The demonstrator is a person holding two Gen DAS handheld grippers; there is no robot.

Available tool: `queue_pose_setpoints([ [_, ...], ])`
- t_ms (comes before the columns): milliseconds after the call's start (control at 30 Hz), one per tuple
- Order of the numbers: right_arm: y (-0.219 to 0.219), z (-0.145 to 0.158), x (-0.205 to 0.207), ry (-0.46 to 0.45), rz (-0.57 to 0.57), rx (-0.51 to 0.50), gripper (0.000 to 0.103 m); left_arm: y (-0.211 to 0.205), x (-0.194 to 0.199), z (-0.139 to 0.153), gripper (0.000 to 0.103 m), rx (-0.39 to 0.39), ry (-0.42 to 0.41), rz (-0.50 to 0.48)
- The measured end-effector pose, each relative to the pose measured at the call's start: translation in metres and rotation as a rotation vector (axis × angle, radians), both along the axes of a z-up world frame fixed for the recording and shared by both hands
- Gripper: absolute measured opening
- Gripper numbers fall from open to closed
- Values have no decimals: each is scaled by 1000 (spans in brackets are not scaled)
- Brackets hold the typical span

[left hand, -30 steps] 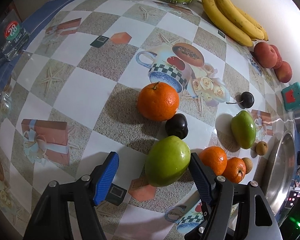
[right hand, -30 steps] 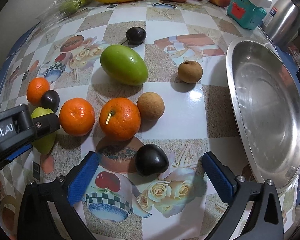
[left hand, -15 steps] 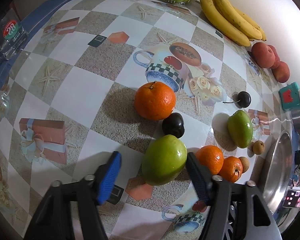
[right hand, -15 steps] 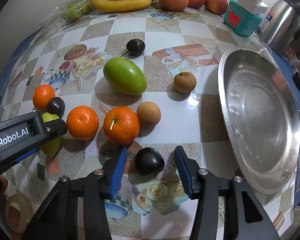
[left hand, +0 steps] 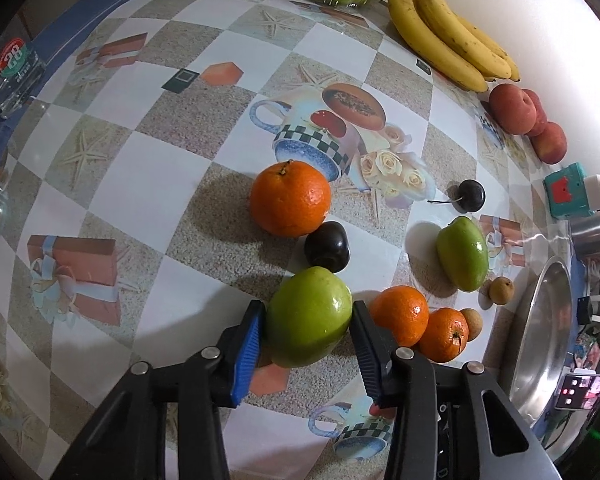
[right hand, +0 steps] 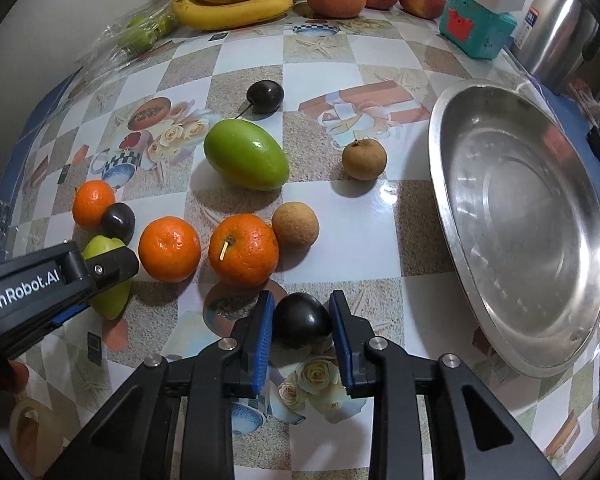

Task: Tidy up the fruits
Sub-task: 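Close the left tool on the green apple while the right tool closes on the dark plum, then carry the green apple in the left tool and the plum in the right tool over the steel basin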

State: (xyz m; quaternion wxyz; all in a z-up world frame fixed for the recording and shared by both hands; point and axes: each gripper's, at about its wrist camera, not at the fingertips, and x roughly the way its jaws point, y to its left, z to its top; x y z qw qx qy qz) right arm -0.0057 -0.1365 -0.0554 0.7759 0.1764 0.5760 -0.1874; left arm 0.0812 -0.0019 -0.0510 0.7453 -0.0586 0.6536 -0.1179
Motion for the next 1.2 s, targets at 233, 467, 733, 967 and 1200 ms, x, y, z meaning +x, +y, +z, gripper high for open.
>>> queue_pose_setpoints([
  [233,-10,15,-5,-45,-15,41,29,4,-1,15,46,-30,-36,7],
  [467,-13,49,-15,-127,-51,42,29,12,1,43,46,-63,-111,28],
  [733,-22,65,-4,-124,-109,49,29,5,8,55,46,-68,-143,10],
  [967,-41,65,8,-129,-156,84,29,-19,19,58,46,-70,-144,-23],
  [1200,-74,60,12,-112,-233,102,29,-46,33,63,46,-67,-157,-56],
])
